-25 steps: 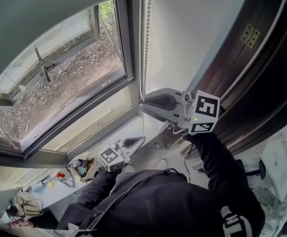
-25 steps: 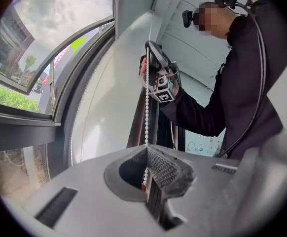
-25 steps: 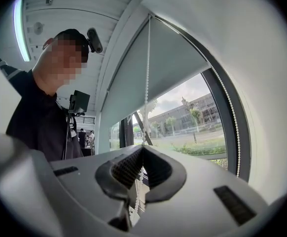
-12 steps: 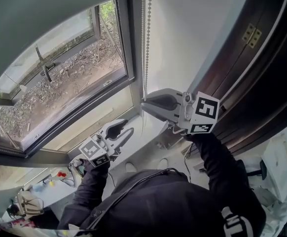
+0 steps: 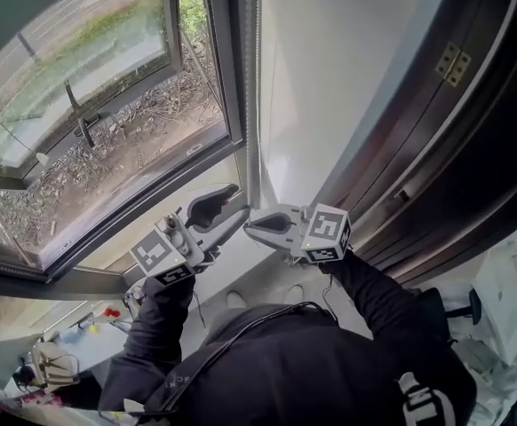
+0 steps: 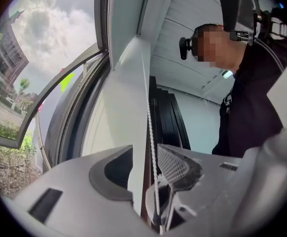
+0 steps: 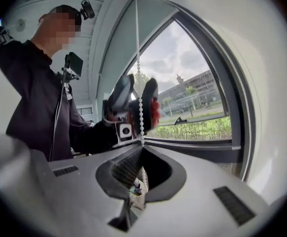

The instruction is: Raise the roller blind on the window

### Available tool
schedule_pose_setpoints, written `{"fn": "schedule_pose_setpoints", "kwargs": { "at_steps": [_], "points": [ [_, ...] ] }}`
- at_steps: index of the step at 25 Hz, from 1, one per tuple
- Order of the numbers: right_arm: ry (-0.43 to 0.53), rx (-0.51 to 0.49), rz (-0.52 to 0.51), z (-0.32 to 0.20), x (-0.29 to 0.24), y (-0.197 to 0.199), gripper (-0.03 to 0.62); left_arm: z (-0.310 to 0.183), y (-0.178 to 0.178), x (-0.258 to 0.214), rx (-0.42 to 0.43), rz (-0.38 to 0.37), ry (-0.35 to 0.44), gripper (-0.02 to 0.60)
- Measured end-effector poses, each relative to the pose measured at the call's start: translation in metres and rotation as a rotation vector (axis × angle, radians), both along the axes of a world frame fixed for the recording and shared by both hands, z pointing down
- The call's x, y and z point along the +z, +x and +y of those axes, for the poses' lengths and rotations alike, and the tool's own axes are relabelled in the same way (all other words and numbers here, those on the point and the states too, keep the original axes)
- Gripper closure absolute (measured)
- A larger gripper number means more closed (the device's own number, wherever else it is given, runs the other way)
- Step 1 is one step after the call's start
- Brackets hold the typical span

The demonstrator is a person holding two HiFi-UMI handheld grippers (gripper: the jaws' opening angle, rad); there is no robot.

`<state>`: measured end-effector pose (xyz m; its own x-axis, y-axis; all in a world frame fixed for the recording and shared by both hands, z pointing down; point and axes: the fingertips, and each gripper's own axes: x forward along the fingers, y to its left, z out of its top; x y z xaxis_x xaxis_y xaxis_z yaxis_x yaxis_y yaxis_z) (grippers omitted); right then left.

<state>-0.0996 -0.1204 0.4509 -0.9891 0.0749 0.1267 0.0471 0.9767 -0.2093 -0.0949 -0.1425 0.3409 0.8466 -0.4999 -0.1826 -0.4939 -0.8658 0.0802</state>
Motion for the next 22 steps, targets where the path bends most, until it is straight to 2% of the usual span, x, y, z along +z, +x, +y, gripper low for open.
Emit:
{"fn": "schedule_pose_setpoints", "kwargs": {
  "at_steps": [4,7,11,19,20,22],
  "points": [
    [-0.048,-0.03,0.118,0.019,0.064,-0.002,0.586,0.003,0.013,-0.004,0.051,-0.021,0.009,0.433],
    [-0.088,-0.022,0.153,0.019,0.093,0.005,0.586,0.004,0.017,-0.005,0.068,-0.039,0.022,0.433],
    [-0.063,-0.009,0.178,0.014,0.097,0.01,0.586,0.005,0.023,-0.007,0.088,-0.069,0.002,0.433],
    [-0.073,-0.014,0.168,0.017,0.096,0.008,0.586,0.0,0.026,-0.003,0.082,-0.102,-0.032,0.436],
    [-0.074,-0.015,0.165,0.017,0.096,0.007,0.586,-0.001,0.025,-0.003,0.08,-0.1,-0.031,0.466],
    [-0.081,-0.017,0.16,0.018,0.096,0.006,0.586,0.001,0.025,-0.004,0.096,-0.089,-0.025,0.566]
  ]
}}
